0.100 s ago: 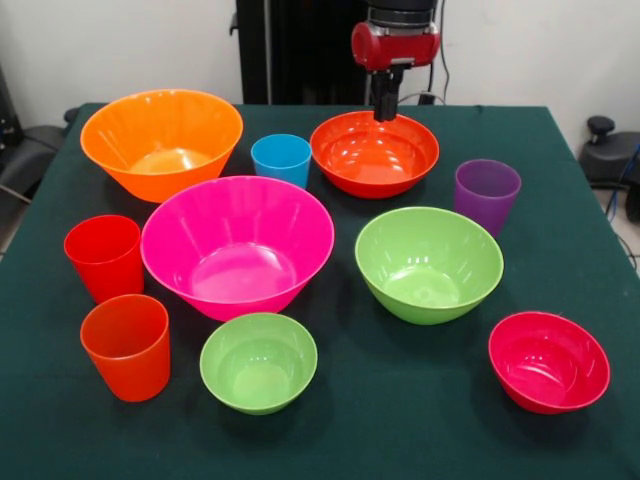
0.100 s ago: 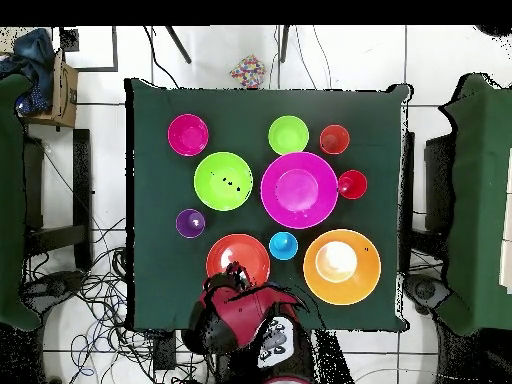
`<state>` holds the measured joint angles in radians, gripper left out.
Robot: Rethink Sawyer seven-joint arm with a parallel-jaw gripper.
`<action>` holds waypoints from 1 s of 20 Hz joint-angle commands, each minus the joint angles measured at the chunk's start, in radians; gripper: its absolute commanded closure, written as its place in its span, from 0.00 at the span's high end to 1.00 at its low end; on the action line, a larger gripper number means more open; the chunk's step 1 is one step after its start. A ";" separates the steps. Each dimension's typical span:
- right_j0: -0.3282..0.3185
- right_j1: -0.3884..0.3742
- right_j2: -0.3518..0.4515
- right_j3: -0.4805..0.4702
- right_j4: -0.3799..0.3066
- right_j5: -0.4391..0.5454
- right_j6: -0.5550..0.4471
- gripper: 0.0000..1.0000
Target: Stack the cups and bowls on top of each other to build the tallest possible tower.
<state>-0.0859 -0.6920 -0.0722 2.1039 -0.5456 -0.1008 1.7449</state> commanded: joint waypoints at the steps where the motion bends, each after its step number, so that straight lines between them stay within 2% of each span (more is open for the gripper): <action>1: -0.008 0.033 0.059 -0.022 0.039 0.025 0.145 0.00; 3: 0.003 0.035 0.053 -0.028 0.039 0.036 0.139 0.00; 4: 0.011 0.037 0.045 -0.030 0.034 0.026 0.137 1.00; 7: 0.025 0.038 0.035 -0.042 0.026 0.035 0.123 1.00; 12: -0.036 0.027 0.105 -0.030 0.024 0.130 0.086 1.00; 14: -0.029 0.040 0.099 -0.032 0.018 0.106 0.092 1.00; 16: -0.011 0.057 0.080 -0.036 0.016 0.108 0.091 1.00; 18: 0.033 0.090 0.010 -0.044 0.027 0.045 0.126 1.00; 20: 0.037 0.111 -0.027 -0.038 0.009 -0.009 0.129 1.00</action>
<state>-0.0849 -0.6819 -0.0811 2.1036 -0.5441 -0.1008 1.7449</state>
